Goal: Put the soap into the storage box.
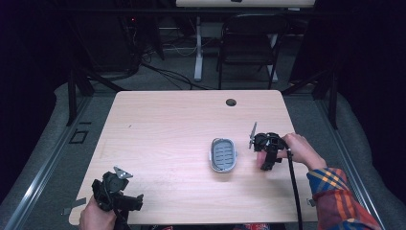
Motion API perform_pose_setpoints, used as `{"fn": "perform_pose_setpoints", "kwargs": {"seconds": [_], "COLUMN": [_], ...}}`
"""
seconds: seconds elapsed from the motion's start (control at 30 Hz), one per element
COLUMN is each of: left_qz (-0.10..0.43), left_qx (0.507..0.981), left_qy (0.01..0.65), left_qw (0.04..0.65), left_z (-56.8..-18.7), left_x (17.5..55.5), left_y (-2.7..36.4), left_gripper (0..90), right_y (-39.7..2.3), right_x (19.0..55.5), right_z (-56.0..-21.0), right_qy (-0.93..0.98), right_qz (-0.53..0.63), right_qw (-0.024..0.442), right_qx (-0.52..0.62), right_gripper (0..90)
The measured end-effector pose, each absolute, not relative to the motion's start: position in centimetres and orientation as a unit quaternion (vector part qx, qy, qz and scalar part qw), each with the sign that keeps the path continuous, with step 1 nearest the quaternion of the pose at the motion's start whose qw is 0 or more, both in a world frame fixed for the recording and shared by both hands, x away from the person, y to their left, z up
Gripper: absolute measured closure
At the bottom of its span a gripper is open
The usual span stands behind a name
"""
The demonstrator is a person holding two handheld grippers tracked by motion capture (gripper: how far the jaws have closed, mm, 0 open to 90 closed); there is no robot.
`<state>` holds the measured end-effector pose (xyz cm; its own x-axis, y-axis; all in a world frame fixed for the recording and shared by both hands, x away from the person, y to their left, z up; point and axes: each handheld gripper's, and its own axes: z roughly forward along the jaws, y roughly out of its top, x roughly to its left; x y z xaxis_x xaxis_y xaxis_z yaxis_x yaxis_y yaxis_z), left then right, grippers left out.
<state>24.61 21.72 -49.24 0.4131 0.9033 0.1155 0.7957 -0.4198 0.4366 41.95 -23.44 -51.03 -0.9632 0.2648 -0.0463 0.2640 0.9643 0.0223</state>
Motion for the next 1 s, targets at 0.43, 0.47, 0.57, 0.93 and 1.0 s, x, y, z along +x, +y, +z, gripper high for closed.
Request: {"fn": "perform_pose_setpoints", "kwargs": {"seconds": [0.43, 0.47, 0.57, 0.93, 1.0], "left_qz": [0.17, 0.17, 0.17, 0.17, 0.171], "left_qx": [0.825, 0.826, 0.825, 0.826, 0.826], "left_qy": [0.514, 0.514, 0.514, 0.513, 0.513], "left_qw": [0.159, 0.159, 0.159, 0.159, 0.16], "left_z": [-49.3, -49.3, -49.3, -49.3, -49.3], "left_x": [24.6, 24.6, 24.6, 24.6, 24.6], "left_y": [21.7, 21.7, 21.7, 21.7, 21.7], "left_gripper": [0.0, 0.0, 0.0, 0.0, 0.0], "right_y": [-22.2, -22.1, -21.9, -20.6, -20.2], "right_x": [42.7, 42.8, 42.9, 43.4, 43.5], "right_z": [-49.6, -49.5, -49.0, -47.4, -47.2], "right_qy": [0.991, 0.992, 0.992, 0.994, 0.994], "right_qz": [0.006, 0.003, -0.001, -0.003, -0.004], "right_qw": [0.025, 0.024, 0.027, 0.029, 0.029], "right_qx": [0.128, 0.127, 0.124, 0.109, 0.106], "right_gripper": [12.9, 12.9, 12.9, 12.9, 12.9]}}
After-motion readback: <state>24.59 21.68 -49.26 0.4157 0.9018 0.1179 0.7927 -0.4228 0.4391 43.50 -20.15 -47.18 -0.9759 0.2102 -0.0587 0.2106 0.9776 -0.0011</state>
